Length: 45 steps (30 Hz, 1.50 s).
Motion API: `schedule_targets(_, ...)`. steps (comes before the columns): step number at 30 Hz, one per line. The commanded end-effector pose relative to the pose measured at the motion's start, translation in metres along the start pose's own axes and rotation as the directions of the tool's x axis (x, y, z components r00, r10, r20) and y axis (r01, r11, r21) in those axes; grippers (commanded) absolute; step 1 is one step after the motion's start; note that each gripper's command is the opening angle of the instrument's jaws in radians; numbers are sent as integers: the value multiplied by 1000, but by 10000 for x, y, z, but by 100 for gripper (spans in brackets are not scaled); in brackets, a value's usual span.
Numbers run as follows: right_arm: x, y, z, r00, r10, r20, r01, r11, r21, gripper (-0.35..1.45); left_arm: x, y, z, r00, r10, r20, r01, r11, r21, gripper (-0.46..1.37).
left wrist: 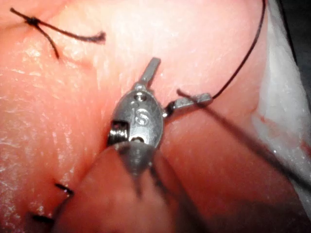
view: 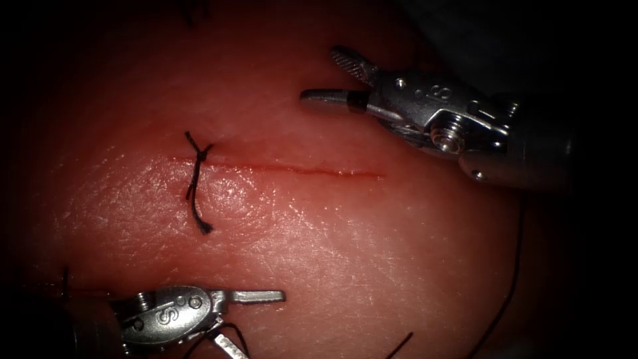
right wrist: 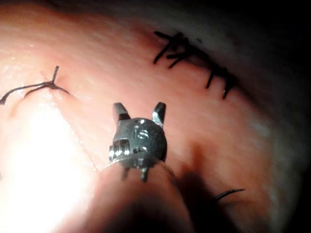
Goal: Wound Closure
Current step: Drop the suture from the left gripper, then grab the short tail with the left gripper
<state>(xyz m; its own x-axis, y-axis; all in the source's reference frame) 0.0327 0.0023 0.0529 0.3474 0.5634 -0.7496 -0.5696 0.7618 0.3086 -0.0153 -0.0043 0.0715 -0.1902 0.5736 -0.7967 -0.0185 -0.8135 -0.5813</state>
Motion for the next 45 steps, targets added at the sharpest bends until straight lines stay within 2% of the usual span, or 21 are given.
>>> schedule_targets(1, 0, 0, 0, 1000, -2, 1, 2, 1000, 2, 90, 5, 0, -6, 1000, 8, 13, -8, 1000, 13, 80)
schedule_targets(4, -1, -1, 0, 1000, -2, 0, 2, 1000, 2, 90, 19, 1, -18, 998, 33, 51, -34, 999, 17, 79)
schedule_targets(8, -2, -1, -1, 1000, -3, -1, 3, 1000, 2, 92, 42, 3, -38, 986, 85, 145, -88, 996, 13, 79)
schedule_targets(11, -2, -2, -1, 1000, -3, -1, 3, 1000, 2, 94, 60, 4, -52, 975, 115, 189, -119, 993, 13, 78)
schedule_targets(14, -3, -2, -1, 1000, -4, -2, 4, 1000, 1, 93, 76, 6, -63, 969, 134, 209, -140, 990, 14, 77)
schedule_targets(15, -3, -2, -1, 1000, -4, -2, 4, 1000, 1, 99, 81, 7, -67, 968, 139, 209, -145, 989, 15, 74)
schedule_targets(16, -4, -2, 0, 1000, -4, -2, 4, 1000, 1, 115, 87, 8, -72, 966, 149, 209, -156, 988, 14, 75)
schedule_targets(17, -4, -2, 0, 1000, -4, -2, 4, 1000, 0, 117, 92, 8, -76, 967, 149, 209, -156, 988, 15, 78)
schedule_targets(24, -2, -2, -1, 998, -62, -2, 62, 998, 3, 99, 132, 5, -91, 958, 190, 217, -204, 978, 45, 82)
schedule_targets(26, -2, -2, -1, 994, -109, -2, 109, 994, 4, 101, 142, 3, -93, 954, 204, 220, -222, 973, 61, 82)
schedule_targets(28, -2, -2, 0, 991, -133, -3, 133, 991, 5, 113, 150, 1, -94, 949, 218, 227, -240, 968, 77, 82)
schedule_targets(32, -2, -2, 0, 986, -168, -4, 168, 986, 6, 123, 158, -1, -94, 933, 264, 245, -296, 950, 102, 80)
schedule_targets(40, -1, -1, 0, 978, -207, -12, 207, 978, 17, 123, 160, -2, -88, 900, 336, 279, -381, 916, 127, 76)
schedule_targets(45, -1, -1, 0, 977, -213, -19, 213, 977, 25, 120, 162, -2, -81, 863, 392, 320, -455, 877, 154, 69)
